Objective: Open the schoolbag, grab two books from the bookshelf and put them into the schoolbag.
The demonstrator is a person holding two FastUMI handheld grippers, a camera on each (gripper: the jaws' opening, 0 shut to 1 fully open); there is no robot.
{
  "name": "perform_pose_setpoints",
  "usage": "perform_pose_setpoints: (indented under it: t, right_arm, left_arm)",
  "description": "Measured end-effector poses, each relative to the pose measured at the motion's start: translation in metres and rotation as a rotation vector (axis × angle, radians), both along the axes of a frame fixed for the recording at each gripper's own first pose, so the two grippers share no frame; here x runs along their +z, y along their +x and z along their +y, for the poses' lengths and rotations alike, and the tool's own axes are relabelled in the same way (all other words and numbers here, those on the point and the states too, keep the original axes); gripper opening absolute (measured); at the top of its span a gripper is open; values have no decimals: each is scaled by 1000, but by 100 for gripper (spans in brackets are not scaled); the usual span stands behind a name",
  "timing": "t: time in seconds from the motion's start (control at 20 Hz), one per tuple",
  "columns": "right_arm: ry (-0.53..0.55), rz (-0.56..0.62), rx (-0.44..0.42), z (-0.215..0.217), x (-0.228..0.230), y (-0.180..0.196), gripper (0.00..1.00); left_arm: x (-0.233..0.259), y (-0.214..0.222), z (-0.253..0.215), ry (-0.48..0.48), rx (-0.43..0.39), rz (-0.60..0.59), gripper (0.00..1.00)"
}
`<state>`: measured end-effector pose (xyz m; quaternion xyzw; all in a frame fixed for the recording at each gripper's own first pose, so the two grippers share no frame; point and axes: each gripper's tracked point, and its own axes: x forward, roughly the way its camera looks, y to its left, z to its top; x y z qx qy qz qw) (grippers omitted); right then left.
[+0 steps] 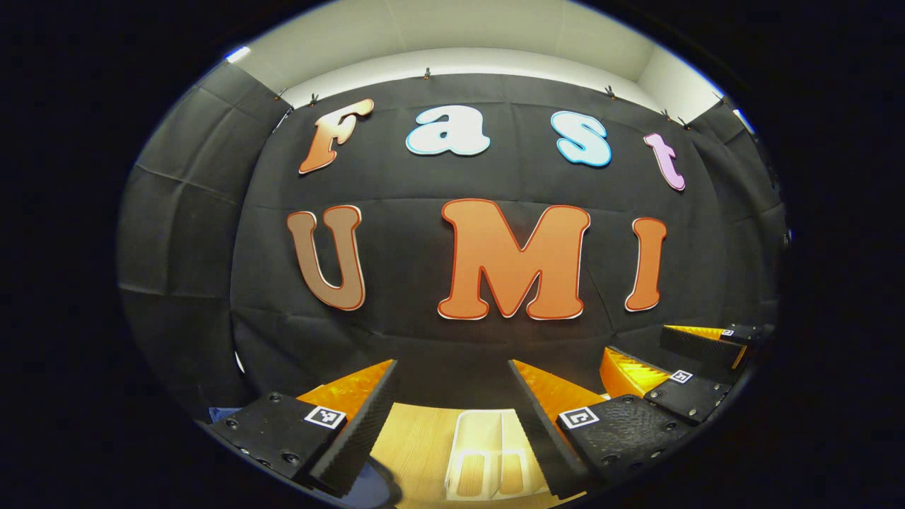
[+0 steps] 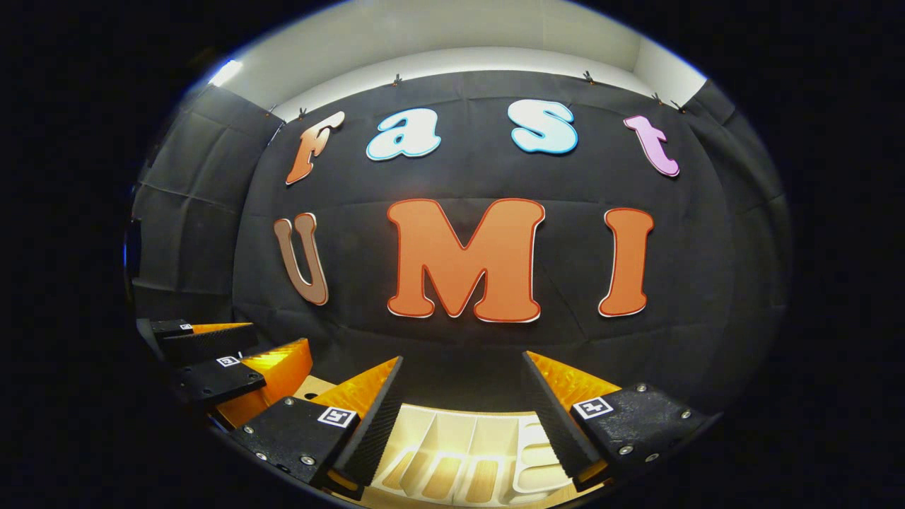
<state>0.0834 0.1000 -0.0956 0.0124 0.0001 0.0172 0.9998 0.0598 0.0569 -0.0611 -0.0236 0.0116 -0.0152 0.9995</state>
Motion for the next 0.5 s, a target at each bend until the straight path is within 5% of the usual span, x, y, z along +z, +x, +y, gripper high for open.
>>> perform_pose_setpoints:
  t: [0.5]
  right_arm:
    - [-9, -53, -70, -10, 14, -3, 95]
  left_arm:
    - [12, -4, 2, 14, 0, -35, 93]
